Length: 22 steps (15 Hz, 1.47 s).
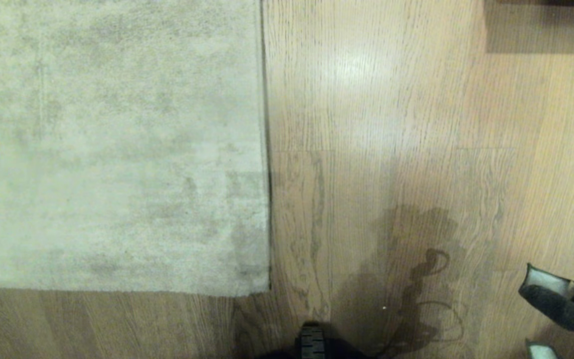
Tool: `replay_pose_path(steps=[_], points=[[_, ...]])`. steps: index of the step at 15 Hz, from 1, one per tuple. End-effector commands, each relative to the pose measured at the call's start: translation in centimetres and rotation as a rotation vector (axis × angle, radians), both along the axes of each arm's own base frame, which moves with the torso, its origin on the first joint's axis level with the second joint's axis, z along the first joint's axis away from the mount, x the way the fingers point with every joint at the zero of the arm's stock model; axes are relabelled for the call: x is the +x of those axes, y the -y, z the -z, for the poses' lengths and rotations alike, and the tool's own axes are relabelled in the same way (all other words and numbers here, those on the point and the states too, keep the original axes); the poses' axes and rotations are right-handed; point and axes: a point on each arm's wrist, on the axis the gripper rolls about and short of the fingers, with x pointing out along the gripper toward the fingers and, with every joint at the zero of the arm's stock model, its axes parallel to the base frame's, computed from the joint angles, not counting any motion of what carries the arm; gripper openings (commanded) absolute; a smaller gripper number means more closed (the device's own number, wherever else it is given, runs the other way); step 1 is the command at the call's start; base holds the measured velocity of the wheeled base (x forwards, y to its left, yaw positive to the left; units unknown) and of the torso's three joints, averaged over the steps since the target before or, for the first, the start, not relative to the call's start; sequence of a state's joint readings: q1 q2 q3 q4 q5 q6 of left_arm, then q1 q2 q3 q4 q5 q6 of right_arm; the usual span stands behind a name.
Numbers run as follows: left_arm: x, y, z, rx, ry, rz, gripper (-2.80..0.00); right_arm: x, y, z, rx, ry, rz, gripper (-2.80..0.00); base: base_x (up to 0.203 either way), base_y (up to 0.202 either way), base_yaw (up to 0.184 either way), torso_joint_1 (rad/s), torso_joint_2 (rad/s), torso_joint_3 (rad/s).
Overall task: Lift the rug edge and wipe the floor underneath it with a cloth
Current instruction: Put down the rag
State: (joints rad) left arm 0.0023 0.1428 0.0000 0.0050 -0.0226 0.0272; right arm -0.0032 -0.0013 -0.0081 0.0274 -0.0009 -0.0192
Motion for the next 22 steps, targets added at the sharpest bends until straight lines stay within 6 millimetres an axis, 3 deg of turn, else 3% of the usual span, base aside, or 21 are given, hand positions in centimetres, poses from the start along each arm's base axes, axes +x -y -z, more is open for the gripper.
replay_pose_path(steps=[1, 5, 22], points=[[0.0, 0.0, 0.0, 0.000, 0.003, -0.001, -2.80, 0.0, 0.0, 0.0, -0.001, -0.002, -0.001, -2.80, 0.000, 0.000, 0.000, 0.000, 0.00, 0.000], [-1.1, 0.0, 0.2, -0.002, 0.138, -0.001, -2.80, 0.0, 0.0, 0.0, 0.001, 0.000, 0.000, -2.80, 0.000, 0.000, 0.000, 0.000, 0.00, 0.000], [-1.1, 0.0, 0.2, -0.017, 0.141, -0.008, -2.80, 0.0, 0.0, 0.0, 0.001, 0.001, -0.001, -2.80, 0.000, 0.000, 0.000, 0.000, 0.00, 0.000]])
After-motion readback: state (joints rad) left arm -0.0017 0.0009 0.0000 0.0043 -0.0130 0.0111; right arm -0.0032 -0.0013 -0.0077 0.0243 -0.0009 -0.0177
